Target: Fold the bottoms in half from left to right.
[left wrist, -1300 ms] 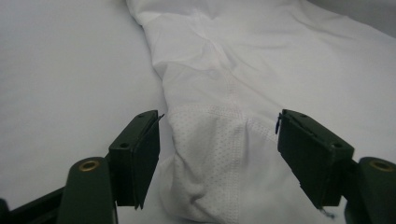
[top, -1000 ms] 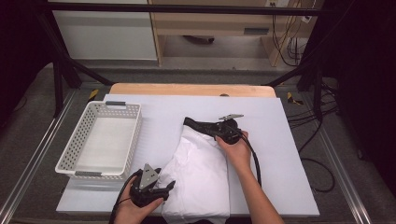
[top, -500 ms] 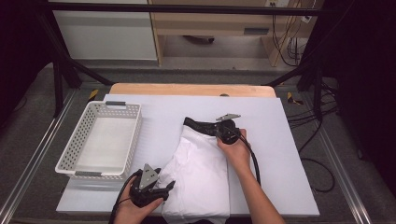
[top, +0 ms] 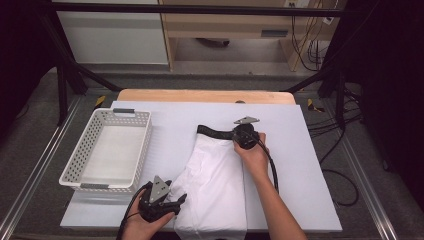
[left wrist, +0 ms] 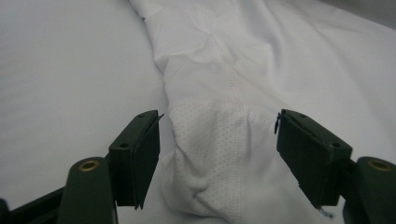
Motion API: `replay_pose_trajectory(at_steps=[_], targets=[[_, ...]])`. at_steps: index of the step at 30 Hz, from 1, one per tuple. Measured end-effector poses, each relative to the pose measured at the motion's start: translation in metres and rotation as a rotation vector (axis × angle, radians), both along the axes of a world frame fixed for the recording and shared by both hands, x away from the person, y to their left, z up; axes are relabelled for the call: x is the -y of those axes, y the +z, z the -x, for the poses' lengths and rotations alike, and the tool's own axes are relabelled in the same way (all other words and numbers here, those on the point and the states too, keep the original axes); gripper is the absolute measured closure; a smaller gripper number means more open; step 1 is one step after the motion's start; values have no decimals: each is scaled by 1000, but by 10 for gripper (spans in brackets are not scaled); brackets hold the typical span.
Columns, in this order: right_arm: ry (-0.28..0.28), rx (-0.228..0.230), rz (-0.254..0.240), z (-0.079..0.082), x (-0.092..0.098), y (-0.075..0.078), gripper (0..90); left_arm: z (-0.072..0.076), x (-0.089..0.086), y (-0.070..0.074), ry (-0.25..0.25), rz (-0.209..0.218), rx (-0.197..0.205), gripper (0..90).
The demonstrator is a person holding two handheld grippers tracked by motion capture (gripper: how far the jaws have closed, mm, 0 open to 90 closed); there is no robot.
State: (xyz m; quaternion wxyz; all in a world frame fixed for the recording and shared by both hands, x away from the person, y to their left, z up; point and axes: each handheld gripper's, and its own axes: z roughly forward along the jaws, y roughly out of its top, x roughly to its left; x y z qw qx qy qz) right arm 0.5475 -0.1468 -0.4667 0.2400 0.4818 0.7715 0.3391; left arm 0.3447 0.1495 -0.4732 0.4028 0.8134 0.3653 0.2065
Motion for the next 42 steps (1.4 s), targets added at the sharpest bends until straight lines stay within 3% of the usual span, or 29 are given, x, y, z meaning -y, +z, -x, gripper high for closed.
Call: replay_pose_trajectory(at_steps=[4, 7, 11, 15, 18, 19, 22, 28, 34, 38, 42], targets=[[-19, -13, -18, 3, 6, 2, 645, -1, 1, 0, 1, -6, 2, 302], [-22, 8, -30, 11, 10, 7, 623, -2, 1, -1, 3, -10, -1, 302], [0, -13, -44, 21, 11, 6, 598, -1, 2, -1, 2, -16, 3, 302], [4, -40, 12, 22, 4, -4, 600, 0, 3, -1, 1, -19, 4, 297], [-18, -35, 25, 18, 3, -8, 604, 0, 3, -1, -1, -17, 7, 297], [-52, -38, 24, 11, 4, -11, 594, 0, 4, 0, -3, -17, 12, 296], [-69, -39, 0, 9, 5, -11, 592, -1, 3, 1, -1, -15, 12, 288], [-35, -23, -29, 18, 5, -4, 558, -2, 4, 5, 6, 8, 28, 279], [8, -7, -62, 33, 9, 6, 508, -5, 7, 7, 1, -18, 39, 265], [33, 13, -88, 41, 14, 9, 447, -15, 10, 12, 6, -20, 46, 243], [37, 46, -127, 43, 19, 4, 379, -35, 18, 24, 13, 12, 50, 207]])
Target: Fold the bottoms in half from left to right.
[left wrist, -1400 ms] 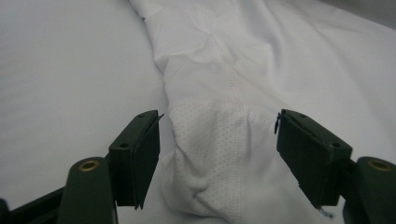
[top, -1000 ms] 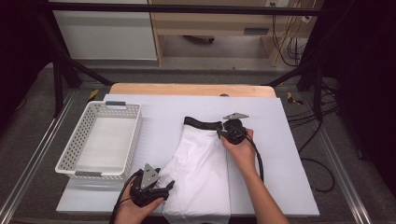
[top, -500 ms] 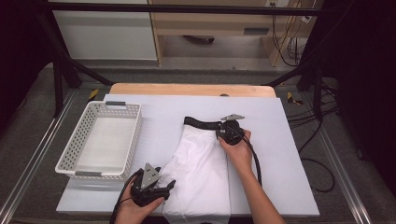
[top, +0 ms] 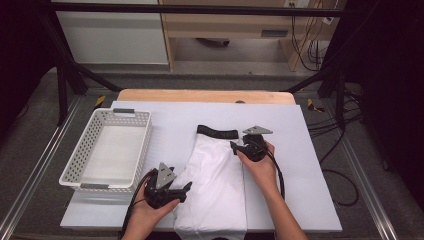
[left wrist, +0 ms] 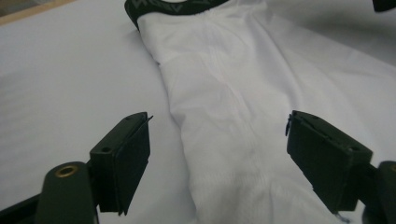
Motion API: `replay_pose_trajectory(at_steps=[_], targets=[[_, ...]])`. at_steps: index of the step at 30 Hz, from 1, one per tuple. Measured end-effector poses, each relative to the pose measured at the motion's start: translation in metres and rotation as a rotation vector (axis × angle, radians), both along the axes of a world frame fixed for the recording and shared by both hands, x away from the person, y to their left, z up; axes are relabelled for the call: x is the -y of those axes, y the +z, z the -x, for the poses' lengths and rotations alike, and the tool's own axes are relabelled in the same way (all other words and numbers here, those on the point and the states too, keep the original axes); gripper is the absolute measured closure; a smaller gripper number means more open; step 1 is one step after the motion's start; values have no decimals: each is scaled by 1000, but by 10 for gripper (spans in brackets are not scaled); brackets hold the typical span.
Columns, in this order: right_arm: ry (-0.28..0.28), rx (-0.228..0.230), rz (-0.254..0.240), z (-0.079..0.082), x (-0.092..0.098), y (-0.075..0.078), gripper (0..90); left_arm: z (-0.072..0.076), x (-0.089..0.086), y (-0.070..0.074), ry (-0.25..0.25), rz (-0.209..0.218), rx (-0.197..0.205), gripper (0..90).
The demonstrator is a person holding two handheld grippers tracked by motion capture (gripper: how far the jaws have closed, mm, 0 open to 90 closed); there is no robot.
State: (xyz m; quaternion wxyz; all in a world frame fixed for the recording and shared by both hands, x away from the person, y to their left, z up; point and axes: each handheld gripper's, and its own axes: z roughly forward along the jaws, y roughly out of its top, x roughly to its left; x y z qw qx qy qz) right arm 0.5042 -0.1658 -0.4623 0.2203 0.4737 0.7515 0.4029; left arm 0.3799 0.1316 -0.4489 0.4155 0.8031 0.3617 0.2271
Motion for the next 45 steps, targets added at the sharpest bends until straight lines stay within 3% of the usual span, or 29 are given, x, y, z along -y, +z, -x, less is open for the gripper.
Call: replay_pose_trajectory(at_steps=[4, 6, 9, 12, 17, 20, 25, 30, 36, 38, 41, 44, 45], targets=[[-1, -3, 3, -2, -1, -1, 325, -15, 10, 4, -6, 9, -2, 186], [1, 6, -25, -2, 0, 2, 256, -22, 17, 5, -9, 3, -4, 175], [-4, 14, 4, 1, 0, 7, 236, -38, 27, 8, -11, -13, -9, 161], [-12, 22, -14, 2, 3, 10, 203, -46, 30, 10, -11, -13, -16, 145], [-66, 62, -47, 4, 5, 14, 159, -67, 33, 17, 18, 18, -13, 102], [-84, 60, -61, 3, 6, 15, 158, -73, 35, 18, 22, 30, -16, 96], [-61, 44, -21, 5, 6, 15, 160, -88, 35, 21, 32, 18, 28, 97], [-57, 43, 10, 5, 7, 17, 174, -101, 32, 17, 48, 64, 12, 97], [-17, 35, 47, 2, 5, 21, 170, -115, 33, 15, 61, 67, -6, 99], [-13, 33, 61, -1, 5, 22, 169, -120, 33, 15, 66, 57, -8, 129], [3, 34, 97, -13, 2, 30, 165, -127, 35, 18, 71, 38, 34, 127], [11, 34, 93, -21, 0, 35, 175, -133, 38, 18, 59, 37, 13, 100], [15, 29, 93, -23, 0, 36, 184, -136, 41, 18, 66, 15, -6, 97]])
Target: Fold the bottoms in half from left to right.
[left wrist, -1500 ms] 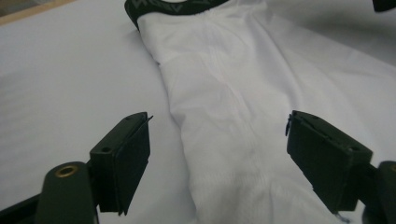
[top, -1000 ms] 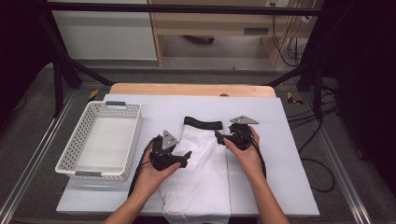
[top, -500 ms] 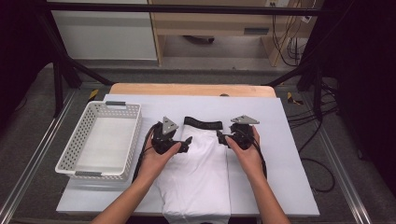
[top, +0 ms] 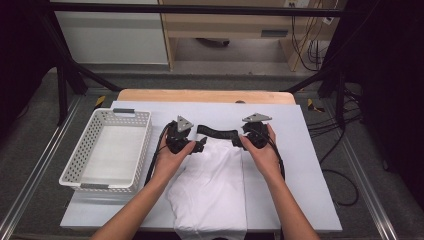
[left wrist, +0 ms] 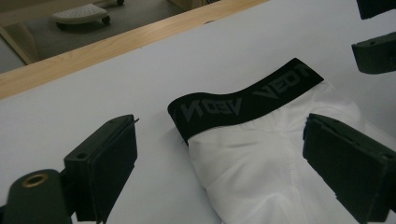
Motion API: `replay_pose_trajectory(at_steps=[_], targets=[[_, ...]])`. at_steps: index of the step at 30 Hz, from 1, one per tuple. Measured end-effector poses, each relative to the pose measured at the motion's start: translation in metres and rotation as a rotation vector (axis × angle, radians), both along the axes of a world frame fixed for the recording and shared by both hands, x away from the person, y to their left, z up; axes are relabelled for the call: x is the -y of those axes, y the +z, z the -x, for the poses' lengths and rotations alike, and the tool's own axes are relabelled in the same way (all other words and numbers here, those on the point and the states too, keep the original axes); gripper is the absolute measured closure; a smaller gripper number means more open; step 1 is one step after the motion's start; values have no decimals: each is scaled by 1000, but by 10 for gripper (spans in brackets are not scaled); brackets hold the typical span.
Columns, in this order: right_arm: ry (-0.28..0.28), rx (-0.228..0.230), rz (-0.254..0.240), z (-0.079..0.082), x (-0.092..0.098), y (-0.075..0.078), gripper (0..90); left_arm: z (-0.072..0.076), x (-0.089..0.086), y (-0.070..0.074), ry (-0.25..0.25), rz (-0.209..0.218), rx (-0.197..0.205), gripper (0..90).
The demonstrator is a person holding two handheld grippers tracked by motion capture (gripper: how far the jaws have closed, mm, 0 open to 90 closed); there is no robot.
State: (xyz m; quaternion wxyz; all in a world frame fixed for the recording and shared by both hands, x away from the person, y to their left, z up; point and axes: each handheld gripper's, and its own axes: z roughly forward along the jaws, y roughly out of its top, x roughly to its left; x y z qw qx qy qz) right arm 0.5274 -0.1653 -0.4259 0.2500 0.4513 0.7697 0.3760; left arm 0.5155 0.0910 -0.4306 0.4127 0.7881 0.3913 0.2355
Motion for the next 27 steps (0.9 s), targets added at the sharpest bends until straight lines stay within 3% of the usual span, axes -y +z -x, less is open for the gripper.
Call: replay_pose_trajectory(at_steps=[3, 12, 17, 21, 27], targets=[[0, -8, -20, -2, 1, 0, 192, -2, 2, 1, 8, -3, 2, 94], [-13, -38, -18, -6, 3, -2, 185, -14, 4, 9, 29, -5, 23, 109], [-20, -55, -28, -11, 2, -7, 191, -21, 4, 5, 27, 10, -3, 109], [-26, -76, -42, -18, 0, -16, 196, -29, 2, -4, 31, 15, -46, 119], [-32, -98, -32, -24, -5, -27, 208, -35, 0, -11, 48, 10, -62, 123]])
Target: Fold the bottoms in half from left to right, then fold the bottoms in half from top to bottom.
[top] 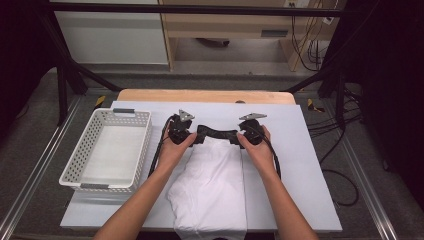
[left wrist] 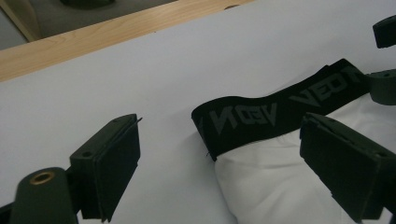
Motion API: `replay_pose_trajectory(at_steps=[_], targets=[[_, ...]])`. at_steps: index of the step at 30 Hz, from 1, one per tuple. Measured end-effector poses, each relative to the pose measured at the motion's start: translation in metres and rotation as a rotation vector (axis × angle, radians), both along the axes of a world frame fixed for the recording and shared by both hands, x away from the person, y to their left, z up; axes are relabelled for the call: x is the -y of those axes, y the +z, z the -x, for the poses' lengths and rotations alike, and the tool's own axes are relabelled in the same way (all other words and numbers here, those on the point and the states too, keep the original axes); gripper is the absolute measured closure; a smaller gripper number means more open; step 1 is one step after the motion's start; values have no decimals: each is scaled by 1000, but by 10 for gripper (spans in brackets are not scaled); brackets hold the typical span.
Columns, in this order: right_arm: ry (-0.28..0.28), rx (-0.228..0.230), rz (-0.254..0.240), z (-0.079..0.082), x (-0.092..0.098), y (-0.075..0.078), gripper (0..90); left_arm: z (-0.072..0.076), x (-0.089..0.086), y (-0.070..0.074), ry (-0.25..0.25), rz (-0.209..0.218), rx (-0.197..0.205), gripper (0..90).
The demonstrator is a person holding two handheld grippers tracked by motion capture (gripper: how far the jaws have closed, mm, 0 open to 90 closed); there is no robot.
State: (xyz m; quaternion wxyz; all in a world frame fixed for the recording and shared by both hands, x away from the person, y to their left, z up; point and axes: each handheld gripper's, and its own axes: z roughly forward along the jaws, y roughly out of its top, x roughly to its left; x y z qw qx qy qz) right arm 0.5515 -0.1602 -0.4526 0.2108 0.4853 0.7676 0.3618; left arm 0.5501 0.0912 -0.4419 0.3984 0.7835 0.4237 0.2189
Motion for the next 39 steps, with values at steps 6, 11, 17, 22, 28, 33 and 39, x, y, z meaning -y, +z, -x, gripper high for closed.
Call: replay_pose_trajectory(at_steps=[6, 11, 17, 22, 28, 33, 39], targets=[[-6, -9, -7, -3, -2, -5, 209, -3, -1, -4, 1, -15, -13, 133], [-19, -34, -22, -4, 0, -9, 214, -3, -1, -6, 3, -23, -20, 136], [-16, -34, -25, -5, 1, -10, 233, -6, 0, -11, 11, -17, -38, 159], [-10, -45, -20, -5, 1, -12, 238, -7, -1, -14, 2, -30, -61, 165], [-8, -54, -24, -5, 0, -13, 263, -7, -2, -15, 8, -20, -77, 186], [-3, -52, -20, -4, 0, -12, 277, -6, 1, -16, -10, -28, -84, 202], [-6, -60, -17, -2, 2, -16, 284, -4, 7, -23, -30, -68, -97, 246]])
